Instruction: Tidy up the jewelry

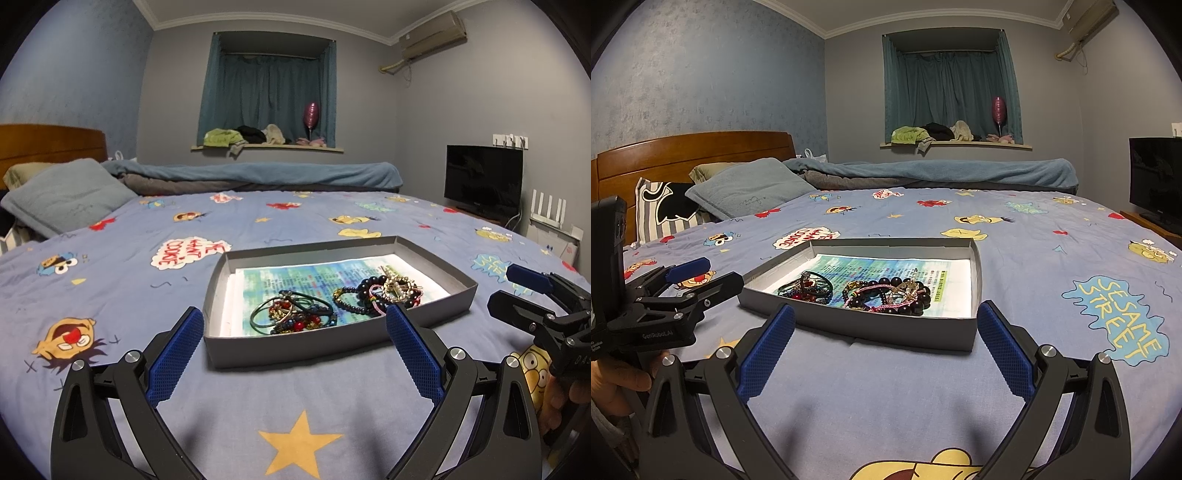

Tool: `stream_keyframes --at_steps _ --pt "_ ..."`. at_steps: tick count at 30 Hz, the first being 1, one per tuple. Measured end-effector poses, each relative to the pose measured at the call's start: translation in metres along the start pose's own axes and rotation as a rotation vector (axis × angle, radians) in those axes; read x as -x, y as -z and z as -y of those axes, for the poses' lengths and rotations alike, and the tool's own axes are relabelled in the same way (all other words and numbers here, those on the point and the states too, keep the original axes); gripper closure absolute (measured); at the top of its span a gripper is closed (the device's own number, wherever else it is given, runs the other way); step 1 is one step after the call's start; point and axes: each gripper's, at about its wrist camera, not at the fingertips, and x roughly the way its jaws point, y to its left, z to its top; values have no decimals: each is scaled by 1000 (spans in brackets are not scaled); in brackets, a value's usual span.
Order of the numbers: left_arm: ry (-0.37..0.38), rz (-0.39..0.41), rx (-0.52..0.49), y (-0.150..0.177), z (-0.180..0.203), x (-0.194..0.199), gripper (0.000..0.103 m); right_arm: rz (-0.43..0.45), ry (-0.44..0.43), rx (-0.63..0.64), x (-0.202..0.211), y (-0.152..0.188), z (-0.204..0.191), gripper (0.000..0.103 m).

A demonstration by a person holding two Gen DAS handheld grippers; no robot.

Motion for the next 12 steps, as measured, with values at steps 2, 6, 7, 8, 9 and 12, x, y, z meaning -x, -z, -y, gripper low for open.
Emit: stream_keyframes --at_steps 2,6,7,8,9,12 --pt "0 1 -9 0 1 1 5 1 0 2 0 0 0 6" --pt "-2 -7 -11 -1 2 -2 5 0 -1 2 -1 0 -1 6" --pt "-2 -9 -9 -1 1 -2 5 -1 -1 1 -1 0 0 6" --pt "-2 -10 -8 -1 2 -2 5 -2 -1 0 -1 0 0 6" --pt "-1 -9 -8 -1 2 -2 5 -3 0 -1 -1 0 1 6" --pt "0 -7 -10 -1 2 -2 5 -6 0 0 -2 0 1 6"
